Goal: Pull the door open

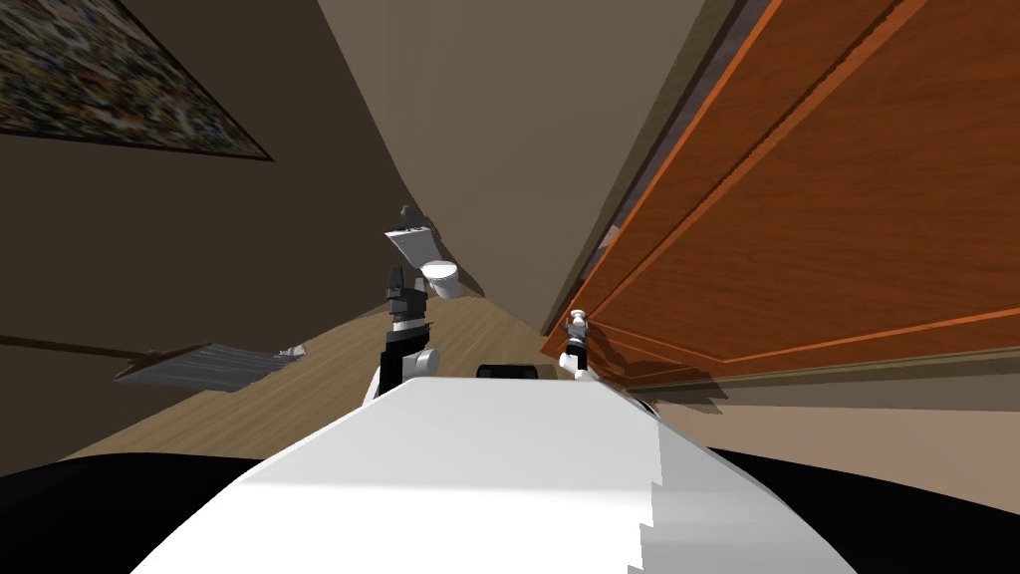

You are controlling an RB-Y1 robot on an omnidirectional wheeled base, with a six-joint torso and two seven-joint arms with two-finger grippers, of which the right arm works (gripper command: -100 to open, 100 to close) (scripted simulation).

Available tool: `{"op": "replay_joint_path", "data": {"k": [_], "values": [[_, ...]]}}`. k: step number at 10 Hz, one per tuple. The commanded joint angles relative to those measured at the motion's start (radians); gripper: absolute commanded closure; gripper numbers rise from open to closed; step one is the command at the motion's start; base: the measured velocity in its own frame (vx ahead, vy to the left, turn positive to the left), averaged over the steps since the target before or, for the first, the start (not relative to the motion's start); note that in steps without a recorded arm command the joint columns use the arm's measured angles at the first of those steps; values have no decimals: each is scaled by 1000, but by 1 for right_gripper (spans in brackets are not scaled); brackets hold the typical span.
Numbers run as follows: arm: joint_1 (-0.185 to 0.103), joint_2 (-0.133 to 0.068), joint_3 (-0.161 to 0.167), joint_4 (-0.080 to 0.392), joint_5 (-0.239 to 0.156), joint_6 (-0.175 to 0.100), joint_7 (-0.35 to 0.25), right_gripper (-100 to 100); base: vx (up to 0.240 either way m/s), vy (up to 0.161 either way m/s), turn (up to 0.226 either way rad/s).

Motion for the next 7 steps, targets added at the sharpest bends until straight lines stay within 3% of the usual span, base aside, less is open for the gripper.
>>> {"op": "replay_joint_path", "data": {"k": [1, 7], "values": [[-7, 14, 1, -1, -12, 0, -39, -100, -114, -13, 33], [-27, 53, 0, -18, -52, 6, -154, -100, -91, -4, 23]]}}
